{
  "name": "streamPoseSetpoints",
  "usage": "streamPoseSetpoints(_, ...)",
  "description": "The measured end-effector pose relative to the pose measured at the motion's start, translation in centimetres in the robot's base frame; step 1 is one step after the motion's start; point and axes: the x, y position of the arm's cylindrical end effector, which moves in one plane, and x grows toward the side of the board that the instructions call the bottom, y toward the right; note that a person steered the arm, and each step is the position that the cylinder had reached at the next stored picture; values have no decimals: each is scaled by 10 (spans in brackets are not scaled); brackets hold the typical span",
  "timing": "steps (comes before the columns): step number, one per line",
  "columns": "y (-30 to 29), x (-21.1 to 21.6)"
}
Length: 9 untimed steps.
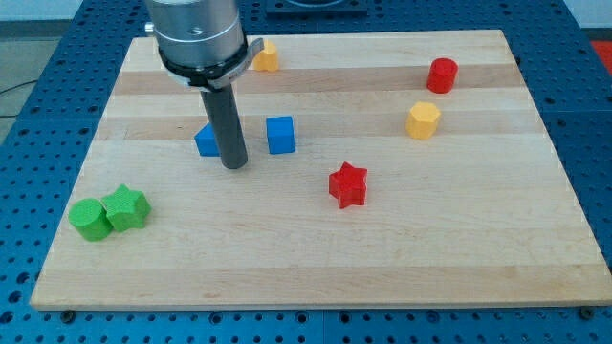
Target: Move red blocks towards left
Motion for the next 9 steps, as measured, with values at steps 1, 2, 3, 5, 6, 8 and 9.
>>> streamPoseSetpoints(1, -89, 15)
streamPoseSetpoints(2, -89, -28)
streamPoseSetpoints(3, -21, -21)
streamPoseSetpoints(5, -32, -2)
streamPoseSetpoints(6, 6, -4)
streamPoseSetpoints(8, 5, 21)
streamPoseSetpoints(9, 32, 57)
